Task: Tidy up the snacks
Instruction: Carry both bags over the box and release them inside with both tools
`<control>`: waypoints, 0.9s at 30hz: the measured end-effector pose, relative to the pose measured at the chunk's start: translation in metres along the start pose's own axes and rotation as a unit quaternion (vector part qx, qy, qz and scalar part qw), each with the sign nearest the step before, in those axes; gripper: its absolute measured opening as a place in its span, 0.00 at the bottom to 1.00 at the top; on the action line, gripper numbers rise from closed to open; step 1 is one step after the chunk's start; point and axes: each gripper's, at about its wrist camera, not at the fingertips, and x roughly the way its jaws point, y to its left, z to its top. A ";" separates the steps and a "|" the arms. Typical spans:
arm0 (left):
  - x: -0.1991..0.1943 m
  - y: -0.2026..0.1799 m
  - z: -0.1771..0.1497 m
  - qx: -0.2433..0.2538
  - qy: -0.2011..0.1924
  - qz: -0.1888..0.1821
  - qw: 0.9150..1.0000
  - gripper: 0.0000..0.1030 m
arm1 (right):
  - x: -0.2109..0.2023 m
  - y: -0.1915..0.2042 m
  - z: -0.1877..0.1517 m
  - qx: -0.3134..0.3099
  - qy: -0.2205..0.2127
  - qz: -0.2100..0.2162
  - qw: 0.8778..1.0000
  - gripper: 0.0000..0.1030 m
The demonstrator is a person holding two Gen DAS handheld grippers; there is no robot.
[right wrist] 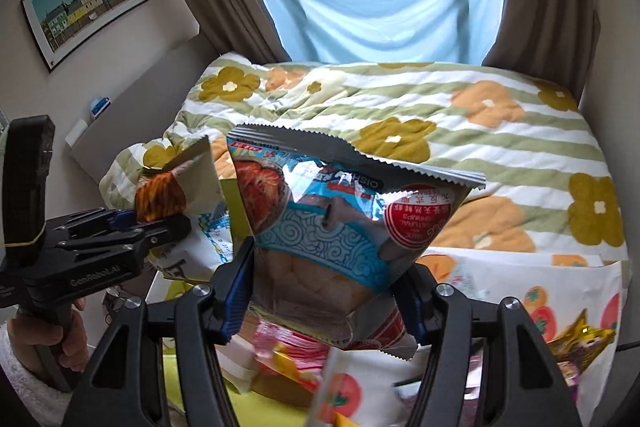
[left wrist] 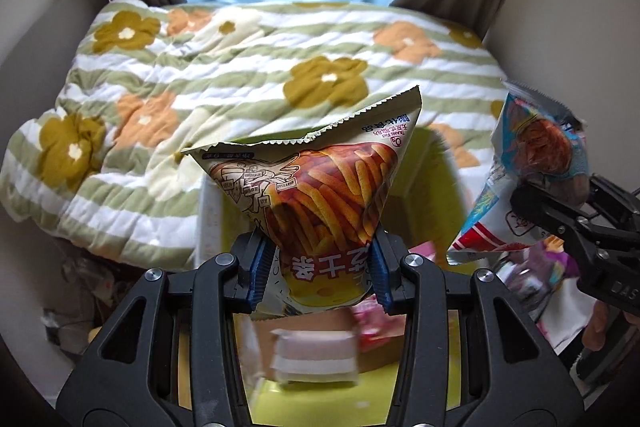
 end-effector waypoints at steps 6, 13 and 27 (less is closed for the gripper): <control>0.043 0.017 0.001 0.021 0.041 -0.007 0.999 0.37 | 0.039 0.031 0.000 -0.001 0.026 -0.020 0.999 0.56; 0.061 0.007 0.000 0.046 0.058 0.004 0.997 0.47 | 0.051 0.035 0.000 -0.015 0.042 -0.041 0.998 0.56; 0.030 0.029 -0.033 -0.029 0.030 0.053 0.998 1.00 | 0.072 0.037 0.004 -0.043 0.064 -0.013 0.997 0.56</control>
